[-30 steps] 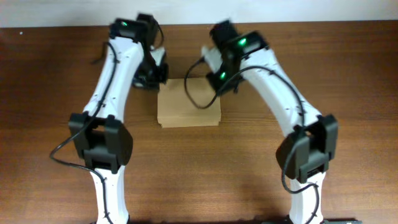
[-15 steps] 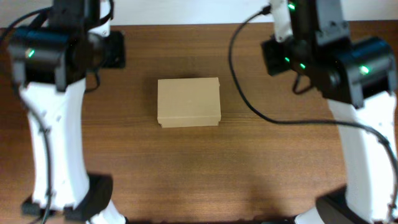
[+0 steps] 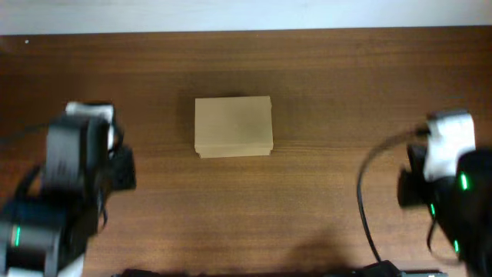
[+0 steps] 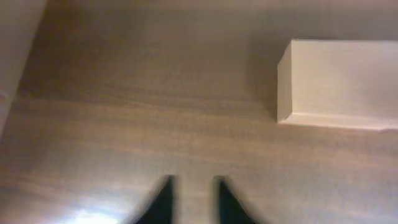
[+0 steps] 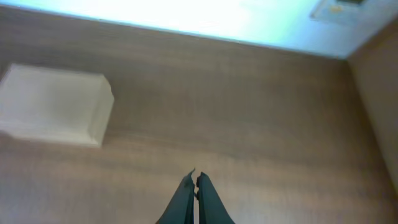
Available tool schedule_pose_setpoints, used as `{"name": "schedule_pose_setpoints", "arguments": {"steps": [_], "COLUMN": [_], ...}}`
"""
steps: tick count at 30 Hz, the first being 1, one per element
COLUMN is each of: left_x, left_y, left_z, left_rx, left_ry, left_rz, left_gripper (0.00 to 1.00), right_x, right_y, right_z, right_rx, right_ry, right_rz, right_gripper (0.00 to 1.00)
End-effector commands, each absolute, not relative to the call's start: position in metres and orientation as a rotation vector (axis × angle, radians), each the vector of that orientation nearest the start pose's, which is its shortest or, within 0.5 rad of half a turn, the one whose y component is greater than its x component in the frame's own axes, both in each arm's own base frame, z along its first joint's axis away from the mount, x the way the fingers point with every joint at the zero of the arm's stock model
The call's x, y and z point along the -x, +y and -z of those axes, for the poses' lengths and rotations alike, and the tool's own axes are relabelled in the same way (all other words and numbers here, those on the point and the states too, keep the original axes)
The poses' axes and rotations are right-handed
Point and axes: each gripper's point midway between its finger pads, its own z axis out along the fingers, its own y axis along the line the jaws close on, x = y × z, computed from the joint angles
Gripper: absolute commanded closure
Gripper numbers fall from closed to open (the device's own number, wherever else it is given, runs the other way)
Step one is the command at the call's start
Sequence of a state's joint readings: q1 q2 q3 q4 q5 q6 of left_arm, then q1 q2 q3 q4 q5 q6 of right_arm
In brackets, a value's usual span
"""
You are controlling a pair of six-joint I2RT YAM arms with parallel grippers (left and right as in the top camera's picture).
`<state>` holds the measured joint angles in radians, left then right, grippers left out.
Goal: Pack container
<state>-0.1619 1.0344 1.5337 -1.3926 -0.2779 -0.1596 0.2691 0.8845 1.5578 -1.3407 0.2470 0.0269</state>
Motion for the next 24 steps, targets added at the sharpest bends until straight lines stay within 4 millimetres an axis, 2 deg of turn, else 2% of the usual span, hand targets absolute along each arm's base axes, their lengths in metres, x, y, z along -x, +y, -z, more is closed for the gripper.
{"name": "schedule_pose_setpoints", "arguments": {"steps": [1, 2, 3, 4, 5, 24], "left_x": [-0.203, -0.199, -0.195, -0.191, -0.188, -0.184], "left_y": [0.022, 0.022, 0.023, 0.023, 0.024, 0.024], "left_z": [-0.318, -0.317, -0.315, -0.313, -0.312, -0.313], "left_rx": [0.155, 0.157, 0.158, 0.159, 0.16, 0.161], "left_ry": [2.354, 2.341, 2.334, 2.33, 2.325, 2.314], "left_rz": [-0.222, -0.217, -0.214, -0.213, -0.211, -0.208], "left_gripper": [0.27, 0.0, 0.0, 0.0, 0.01, 0.0], "right_x": [-0.193, -0.191, -0.189, -0.186, -0.184, -0.185], "right_y": [0.004, 0.003, 0.003, 0.002, 0.002, 0.002], "right_z": [-0.335, -0.333, -0.331, -0.328, -0.328, -0.327], "right_rx": [0.09, 0.089, 0.088, 0.088, 0.088, 0.089], "right_ry": [2.273, 2.269, 2.265, 2.265, 2.265, 2.27], "right_rz": [0.146, 0.145, 0.144, 0.143, 0.144, 0.145], "right_gripper": [0.96, 0.78, 0.58, 0.16, 0.01, 0.01]}}
